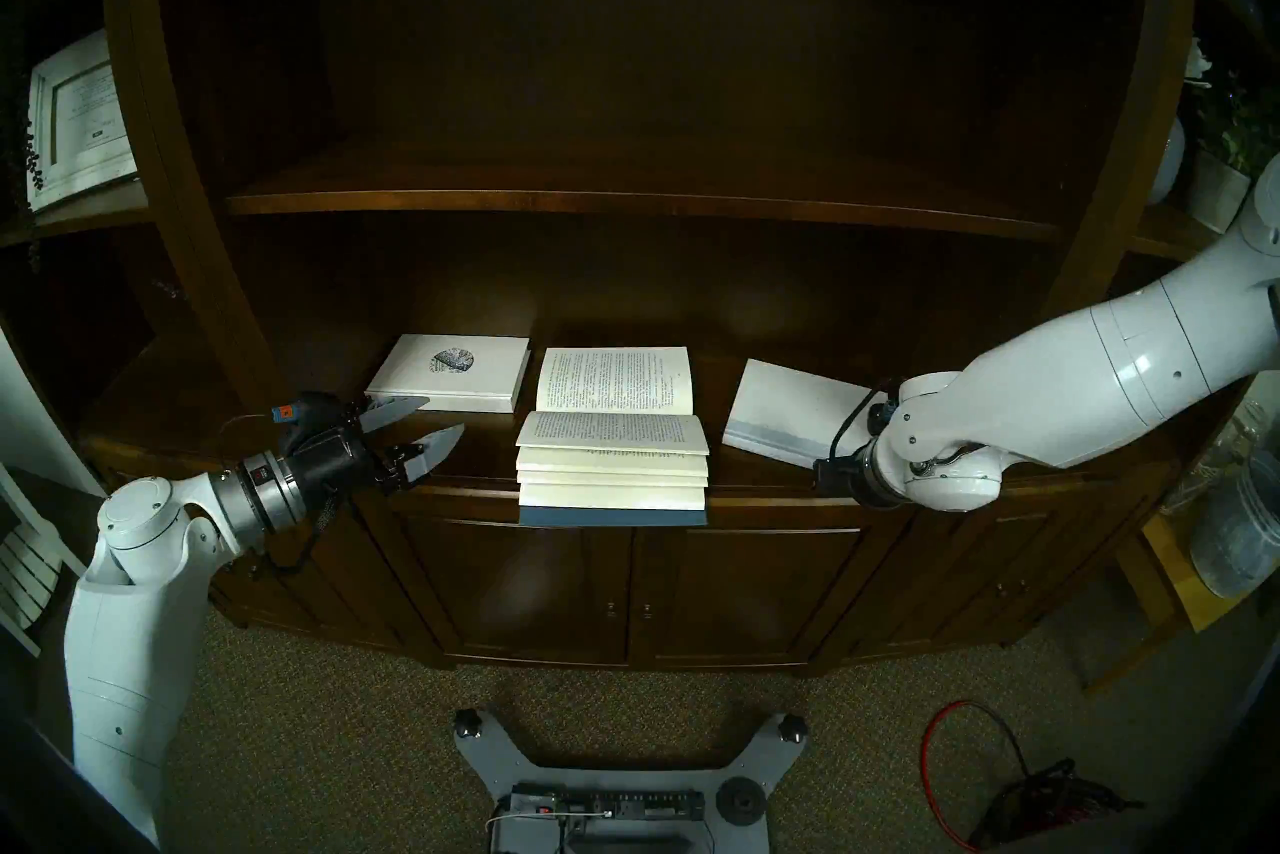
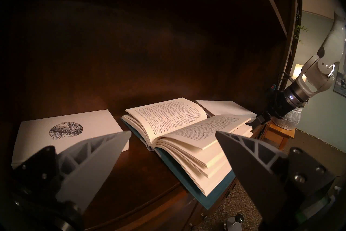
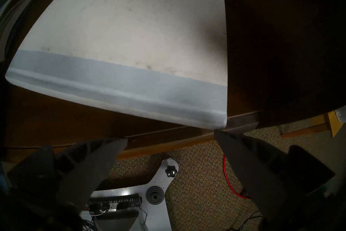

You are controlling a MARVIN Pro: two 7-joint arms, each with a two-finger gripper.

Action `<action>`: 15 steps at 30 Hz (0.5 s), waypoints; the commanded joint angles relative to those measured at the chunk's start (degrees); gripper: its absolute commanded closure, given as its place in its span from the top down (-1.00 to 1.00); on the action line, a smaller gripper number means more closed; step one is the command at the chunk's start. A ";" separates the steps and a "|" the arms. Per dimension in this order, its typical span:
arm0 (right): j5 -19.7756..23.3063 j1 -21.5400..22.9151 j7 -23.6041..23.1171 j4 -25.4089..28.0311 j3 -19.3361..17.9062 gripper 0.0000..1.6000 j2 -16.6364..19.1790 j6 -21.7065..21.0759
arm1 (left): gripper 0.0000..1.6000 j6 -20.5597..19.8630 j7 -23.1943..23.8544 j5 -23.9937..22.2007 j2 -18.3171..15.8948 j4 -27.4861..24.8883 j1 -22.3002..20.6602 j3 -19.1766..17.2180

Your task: Close the books and align them horizontally on the shelf

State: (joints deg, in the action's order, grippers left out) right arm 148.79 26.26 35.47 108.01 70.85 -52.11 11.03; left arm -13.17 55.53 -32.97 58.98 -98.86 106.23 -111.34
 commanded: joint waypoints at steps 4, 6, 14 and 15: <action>-2.03 6.25 -1.88 -4.12 -1.90 1.00 1.25 2.18 | 1.00 0.29 -0.03 -0.50 -0.09 -1.07 -1.11 -0.57; -2.04 6.43 -2.18 -4.00 -1.90 1.00 1.35 2.13 | 1.00 0.29 -0.03 -0.50 -0.09 -1.07 -1.11 -0.57; -2.98 6.24 -2.82 -3.71 -2.23 1.00 0.82 3.34 | 1.00 0.27 -0.10 -0.62 0.03 -1.21 -1.13 -0.66; -3.03 5.93 -2.84 -3.81 -2.37 1.00 0.59 3.54 | 1.00 0.27 -0.11 -0.63 0.04 -1.22 -1.13 -0.67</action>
State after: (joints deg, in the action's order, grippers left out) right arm 147.11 29.53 32.69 105.21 69.99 -50.91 12.66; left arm -13.17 55.54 -32.97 58.98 -98.86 106.23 -111.33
